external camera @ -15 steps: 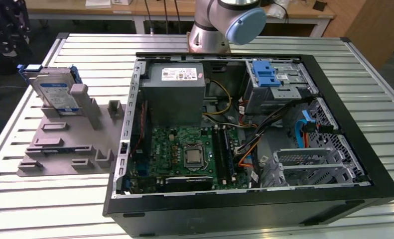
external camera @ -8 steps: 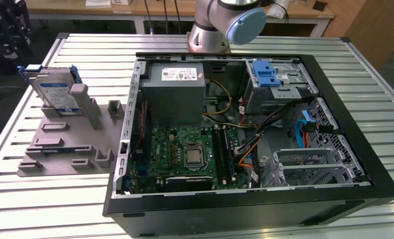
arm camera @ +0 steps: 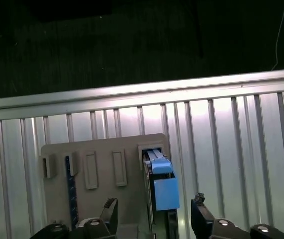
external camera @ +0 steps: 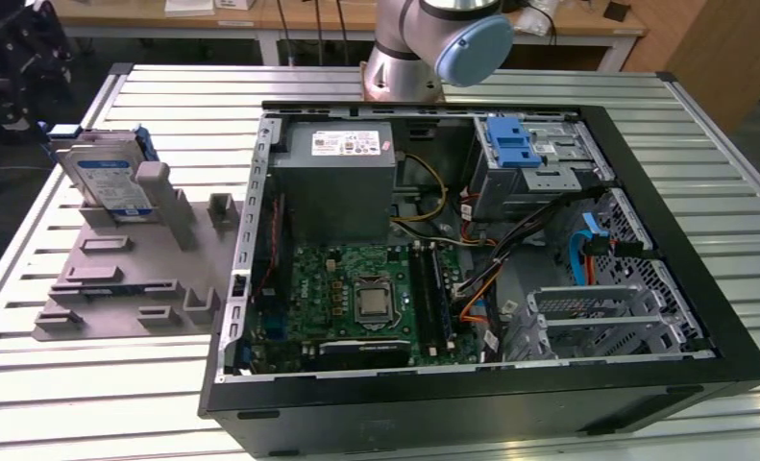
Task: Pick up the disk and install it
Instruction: 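Pick up the disk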
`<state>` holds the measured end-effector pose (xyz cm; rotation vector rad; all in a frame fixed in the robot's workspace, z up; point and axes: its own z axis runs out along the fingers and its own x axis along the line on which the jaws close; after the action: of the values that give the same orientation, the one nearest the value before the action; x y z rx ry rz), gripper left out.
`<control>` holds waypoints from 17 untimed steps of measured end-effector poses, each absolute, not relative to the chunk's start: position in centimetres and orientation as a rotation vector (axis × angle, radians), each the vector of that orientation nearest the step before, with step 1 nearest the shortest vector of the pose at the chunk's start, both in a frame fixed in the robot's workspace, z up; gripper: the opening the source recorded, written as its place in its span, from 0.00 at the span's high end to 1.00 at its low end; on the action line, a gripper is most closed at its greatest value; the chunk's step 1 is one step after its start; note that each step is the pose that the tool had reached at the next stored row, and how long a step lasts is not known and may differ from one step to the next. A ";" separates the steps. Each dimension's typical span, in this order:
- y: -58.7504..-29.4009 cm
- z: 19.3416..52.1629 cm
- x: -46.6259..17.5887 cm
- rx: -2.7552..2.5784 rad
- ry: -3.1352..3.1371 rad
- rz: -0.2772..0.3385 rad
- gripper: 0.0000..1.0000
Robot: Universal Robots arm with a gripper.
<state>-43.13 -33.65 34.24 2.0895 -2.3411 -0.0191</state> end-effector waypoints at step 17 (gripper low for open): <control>-33.3 31.7 -43.5 2.151 -2.288 -0.015 0.22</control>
<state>-43.48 -33.29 31.73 2.1507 -2.2880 -0.0153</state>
